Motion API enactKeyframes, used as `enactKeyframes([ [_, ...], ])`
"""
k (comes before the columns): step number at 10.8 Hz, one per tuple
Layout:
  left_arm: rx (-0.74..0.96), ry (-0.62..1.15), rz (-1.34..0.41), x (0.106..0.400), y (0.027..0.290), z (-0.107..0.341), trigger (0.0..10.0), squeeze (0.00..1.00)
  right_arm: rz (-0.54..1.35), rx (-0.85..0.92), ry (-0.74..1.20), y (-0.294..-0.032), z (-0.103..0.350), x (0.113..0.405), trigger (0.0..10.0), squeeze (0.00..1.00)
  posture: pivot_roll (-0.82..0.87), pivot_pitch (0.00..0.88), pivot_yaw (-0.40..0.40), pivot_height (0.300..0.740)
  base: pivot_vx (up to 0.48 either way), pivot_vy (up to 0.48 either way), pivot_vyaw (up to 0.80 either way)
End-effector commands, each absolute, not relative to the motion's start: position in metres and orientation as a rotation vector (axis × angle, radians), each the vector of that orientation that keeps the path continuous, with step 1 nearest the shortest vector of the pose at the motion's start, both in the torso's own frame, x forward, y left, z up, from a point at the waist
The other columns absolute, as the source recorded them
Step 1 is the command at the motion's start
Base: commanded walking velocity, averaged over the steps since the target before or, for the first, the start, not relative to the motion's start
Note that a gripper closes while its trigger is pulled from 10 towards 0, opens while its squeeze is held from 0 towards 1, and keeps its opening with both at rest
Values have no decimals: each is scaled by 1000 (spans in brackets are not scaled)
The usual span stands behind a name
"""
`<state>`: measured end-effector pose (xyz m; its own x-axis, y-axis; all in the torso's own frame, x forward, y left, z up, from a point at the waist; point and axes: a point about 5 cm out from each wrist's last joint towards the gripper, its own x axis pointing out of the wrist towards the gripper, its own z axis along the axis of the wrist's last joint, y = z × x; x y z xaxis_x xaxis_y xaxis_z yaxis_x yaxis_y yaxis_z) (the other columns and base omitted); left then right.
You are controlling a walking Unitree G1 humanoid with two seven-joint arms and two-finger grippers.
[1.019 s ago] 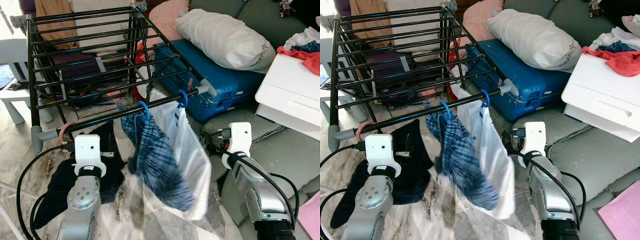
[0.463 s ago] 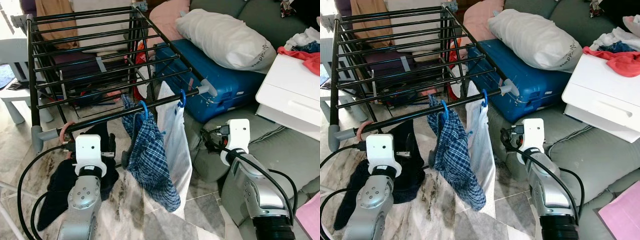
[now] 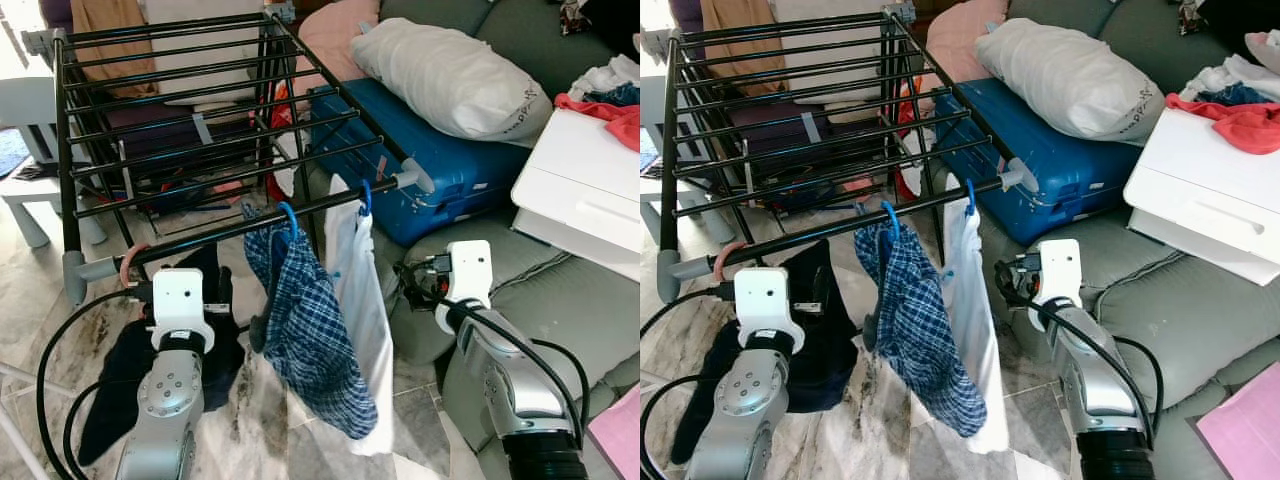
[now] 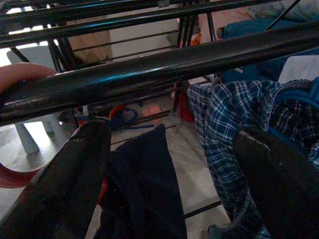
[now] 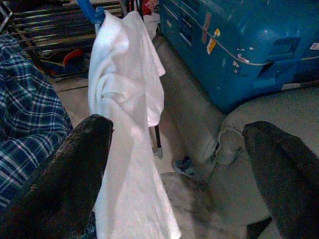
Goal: Hang hanger
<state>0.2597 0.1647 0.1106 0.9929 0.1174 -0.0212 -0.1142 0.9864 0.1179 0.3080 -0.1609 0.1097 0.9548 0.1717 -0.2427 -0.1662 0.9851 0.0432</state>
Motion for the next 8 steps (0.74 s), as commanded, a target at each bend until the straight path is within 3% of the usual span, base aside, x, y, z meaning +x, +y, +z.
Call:
enactKeyframes([
  [1,122,26,124,261,164,112,10000,0,178,21,249,-159,111,310,10000,1000,-96,7,-28,740,0,0,0],
  [4,123,24,126,261,165,112,10000,0,182,23,251,-158,110,310,10000,1000,-95,9,-28,740,0,0,0],
  [8,123,24,127,262,165,112,10000,0,185,22,254,-156,109,311,10000,1000,-96,11,-28,740,-253,0,0],
])
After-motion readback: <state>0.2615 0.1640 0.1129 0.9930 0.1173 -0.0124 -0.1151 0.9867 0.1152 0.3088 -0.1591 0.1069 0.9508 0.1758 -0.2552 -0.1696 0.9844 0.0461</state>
